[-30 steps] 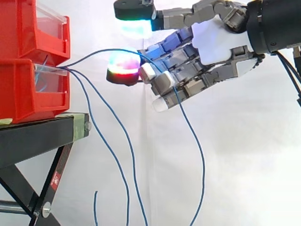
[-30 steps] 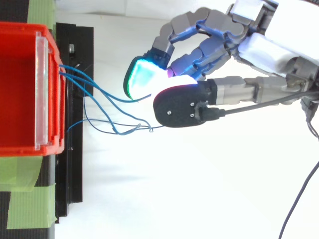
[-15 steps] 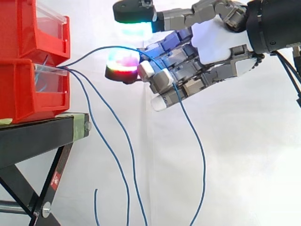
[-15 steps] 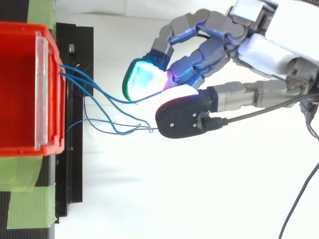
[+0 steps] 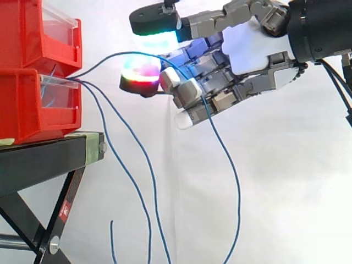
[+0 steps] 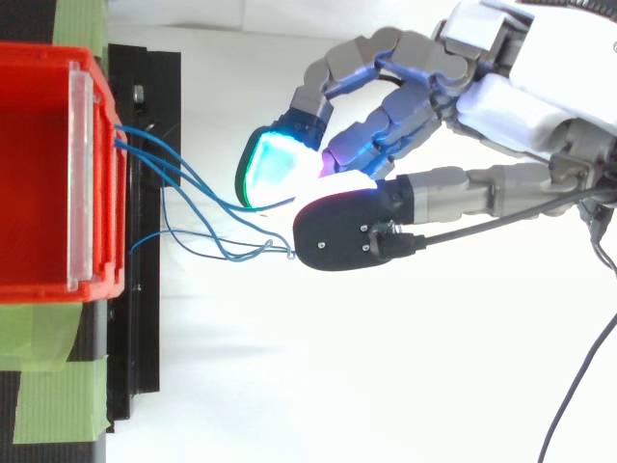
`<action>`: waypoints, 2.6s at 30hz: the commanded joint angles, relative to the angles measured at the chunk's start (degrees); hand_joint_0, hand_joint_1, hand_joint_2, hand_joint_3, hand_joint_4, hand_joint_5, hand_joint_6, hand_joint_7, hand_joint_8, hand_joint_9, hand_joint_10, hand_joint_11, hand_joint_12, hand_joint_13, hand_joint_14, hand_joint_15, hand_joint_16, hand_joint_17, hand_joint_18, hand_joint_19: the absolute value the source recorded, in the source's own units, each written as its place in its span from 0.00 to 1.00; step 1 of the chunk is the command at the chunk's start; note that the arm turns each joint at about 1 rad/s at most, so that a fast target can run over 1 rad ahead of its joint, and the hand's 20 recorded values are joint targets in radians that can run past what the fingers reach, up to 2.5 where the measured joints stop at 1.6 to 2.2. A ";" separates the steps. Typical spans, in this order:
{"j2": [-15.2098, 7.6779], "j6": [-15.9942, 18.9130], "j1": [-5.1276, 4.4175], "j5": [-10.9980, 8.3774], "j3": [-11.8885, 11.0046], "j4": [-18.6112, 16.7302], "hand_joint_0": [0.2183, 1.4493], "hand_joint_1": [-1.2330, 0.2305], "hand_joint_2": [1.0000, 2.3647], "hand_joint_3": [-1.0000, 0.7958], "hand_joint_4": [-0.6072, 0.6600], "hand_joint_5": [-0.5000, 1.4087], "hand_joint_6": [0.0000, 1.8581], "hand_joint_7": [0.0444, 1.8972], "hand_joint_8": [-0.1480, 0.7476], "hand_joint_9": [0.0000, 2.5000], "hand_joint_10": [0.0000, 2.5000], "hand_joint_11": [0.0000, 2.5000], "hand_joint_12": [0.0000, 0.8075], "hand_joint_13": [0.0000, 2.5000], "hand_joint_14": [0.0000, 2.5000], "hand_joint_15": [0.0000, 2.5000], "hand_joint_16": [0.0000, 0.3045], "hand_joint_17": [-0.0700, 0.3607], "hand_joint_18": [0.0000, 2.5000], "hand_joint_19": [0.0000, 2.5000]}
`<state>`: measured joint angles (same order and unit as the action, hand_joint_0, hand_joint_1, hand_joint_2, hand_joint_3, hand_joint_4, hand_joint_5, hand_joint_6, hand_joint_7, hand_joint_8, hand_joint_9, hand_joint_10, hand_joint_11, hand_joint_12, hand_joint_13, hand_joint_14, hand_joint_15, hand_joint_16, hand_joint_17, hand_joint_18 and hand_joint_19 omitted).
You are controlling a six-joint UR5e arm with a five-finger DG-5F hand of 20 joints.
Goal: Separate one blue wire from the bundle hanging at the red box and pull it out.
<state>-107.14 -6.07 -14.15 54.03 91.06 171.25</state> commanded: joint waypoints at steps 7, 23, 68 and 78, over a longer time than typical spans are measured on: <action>0.00 0.00 0.00 0.37 0.00 -0.39 0.30 0.32 0.01 0.46 0.59 0.16 0.50 0.43 0.52 0.42 0.01 0.53 0.49 0.46 0.01 0.57 0.16 0.41 0.33 0.23; 0.00 0.00 0.09 1.08 0.00 -0.48 0.28 0.35 0.18 0.54 0.46 0.18 0.51 0.46 0.61 0.48 0.00 0.51 0.62 0.51 0.00 0.54 0.20 0.48 0.41 0.19; 0.00 -2.37 -0.09 0.81 0.00 -0.30 0.17 0.40 0.60 0.45 0.33 0.20 0.50 0.50 0.52 0.16 0.00 0.20 0.55 0.05 0.00 0.17 0.22 0.52 0.01 0.08; 0.00 -2.37 0.00 0.72 0.00 -0.30 0.17 0.39 0.57 0.46 0.33 0.20 0.49 0.50 0.52 0.16 0.00 0.20 0.55 0.06 0.00 0.17 0.22 0.52 0.02 0.07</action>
<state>-107.14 -8.42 -14.20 54.77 91.05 170.95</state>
